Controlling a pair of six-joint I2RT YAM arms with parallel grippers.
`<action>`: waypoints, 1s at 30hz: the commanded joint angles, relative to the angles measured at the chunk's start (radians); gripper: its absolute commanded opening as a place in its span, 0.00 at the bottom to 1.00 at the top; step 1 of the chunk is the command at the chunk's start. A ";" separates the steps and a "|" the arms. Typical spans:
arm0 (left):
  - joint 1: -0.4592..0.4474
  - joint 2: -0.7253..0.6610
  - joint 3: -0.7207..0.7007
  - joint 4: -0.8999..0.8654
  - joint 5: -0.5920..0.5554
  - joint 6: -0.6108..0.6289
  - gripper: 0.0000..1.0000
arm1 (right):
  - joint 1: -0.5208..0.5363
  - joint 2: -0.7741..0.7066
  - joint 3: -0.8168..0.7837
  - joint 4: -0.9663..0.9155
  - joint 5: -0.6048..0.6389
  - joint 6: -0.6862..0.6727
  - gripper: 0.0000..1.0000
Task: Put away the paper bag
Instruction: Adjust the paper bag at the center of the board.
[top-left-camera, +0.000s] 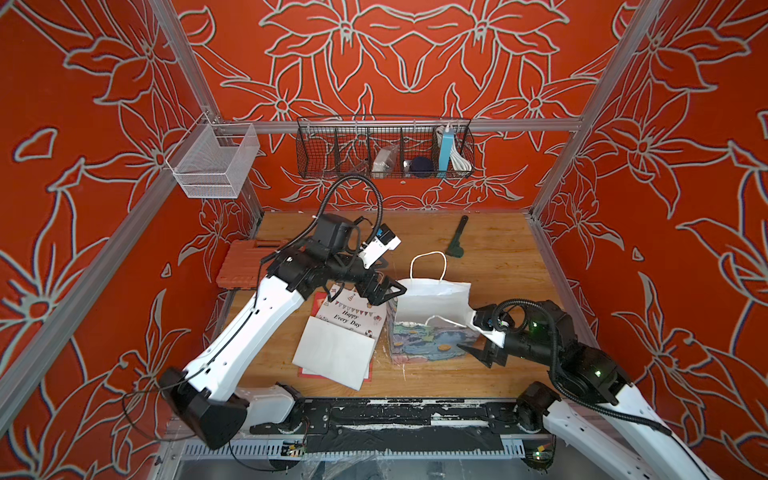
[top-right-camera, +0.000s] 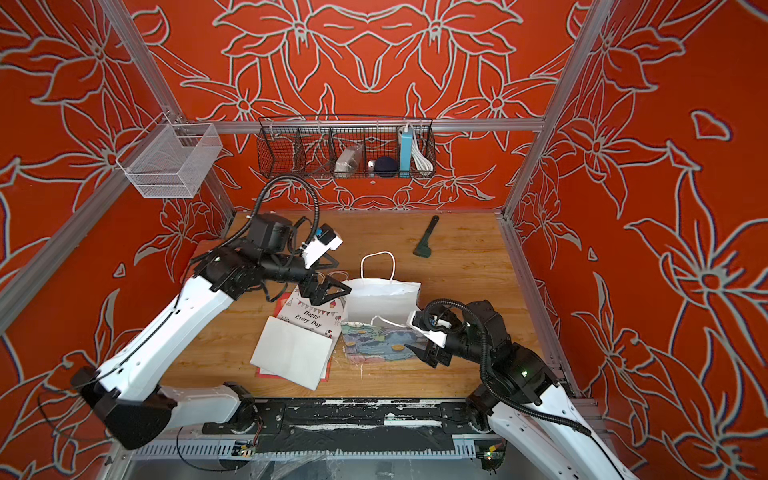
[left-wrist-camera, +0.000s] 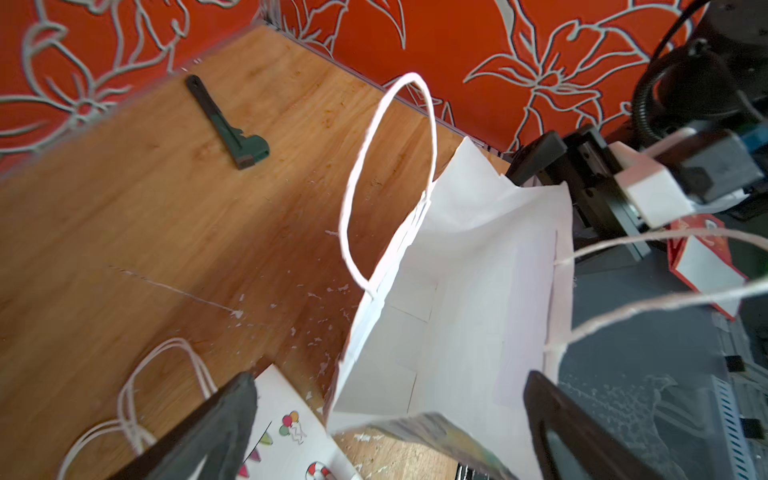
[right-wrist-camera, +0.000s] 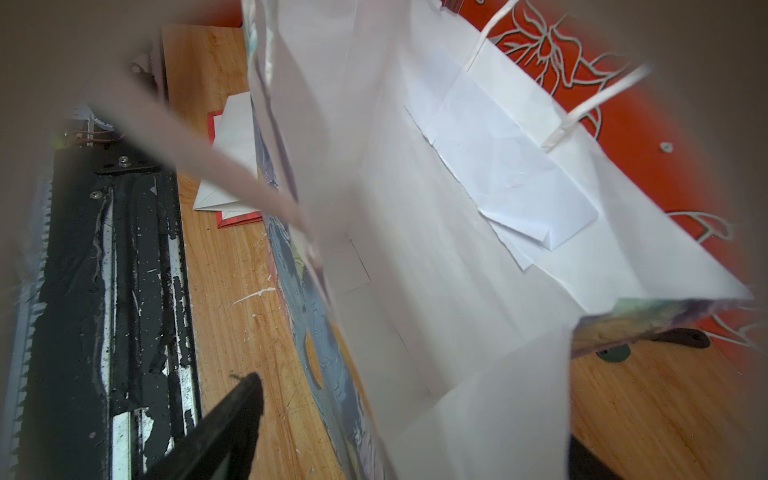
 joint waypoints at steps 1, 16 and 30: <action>0.011 -0.125 -0.077 0.018 -0.132 -0.008 0.99 | -0.003 -0.015 -0.032 0.074 -0.031 0.043 0.84; -0.055 -0.491 -0.735 0.444 0.139 -0.020 0.99 | -0.003 -0.036 -0.108 0.152 -0.005 0.102 0.77; -0.143 -0.294 -0.858 0.792 -0.042 -0.138 0.86 | -0.003 -0.104 -0.150 0.186 -0.033 0.133 0.77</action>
